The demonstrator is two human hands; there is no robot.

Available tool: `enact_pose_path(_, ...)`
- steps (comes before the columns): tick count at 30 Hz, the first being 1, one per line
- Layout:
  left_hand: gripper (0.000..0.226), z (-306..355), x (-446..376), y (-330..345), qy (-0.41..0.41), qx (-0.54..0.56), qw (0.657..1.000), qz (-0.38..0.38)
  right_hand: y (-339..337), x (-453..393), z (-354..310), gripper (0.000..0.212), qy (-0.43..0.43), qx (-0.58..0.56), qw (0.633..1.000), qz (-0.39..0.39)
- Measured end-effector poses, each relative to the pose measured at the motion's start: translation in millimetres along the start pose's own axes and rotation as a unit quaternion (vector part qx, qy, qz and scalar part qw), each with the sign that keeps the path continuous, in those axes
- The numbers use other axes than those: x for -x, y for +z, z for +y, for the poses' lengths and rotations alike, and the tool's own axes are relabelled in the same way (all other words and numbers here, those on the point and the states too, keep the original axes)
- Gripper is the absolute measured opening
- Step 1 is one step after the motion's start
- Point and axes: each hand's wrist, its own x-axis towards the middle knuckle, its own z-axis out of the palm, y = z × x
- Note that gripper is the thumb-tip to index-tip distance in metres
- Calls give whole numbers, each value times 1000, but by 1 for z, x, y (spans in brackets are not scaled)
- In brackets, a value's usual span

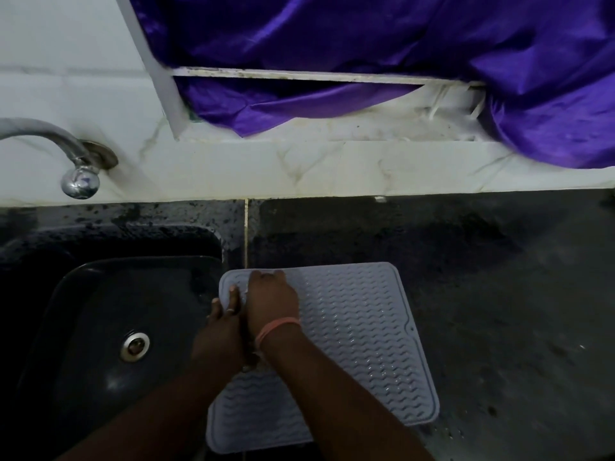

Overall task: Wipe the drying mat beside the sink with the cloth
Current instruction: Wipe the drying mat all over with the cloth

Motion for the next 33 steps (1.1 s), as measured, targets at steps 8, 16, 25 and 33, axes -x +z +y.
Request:
enact_pose_path(8,133,-14,15,-9,-61,128,987,74,-63,1,181,21,268,-9,960,82)
enact_pose_path(16,48,-32,22,-10,-114,265,957,23,-12,-17,68,22,243,-26,968,49)
enact_pose_path(25,37,-30,32,-1,-117,305,942,82,-12,-13,-33,24,18,-79,997,6)
enact_pose_path(33,36,-27,36,-7,-119,357,924,68,-46,10,180,20,320,2,942,103)
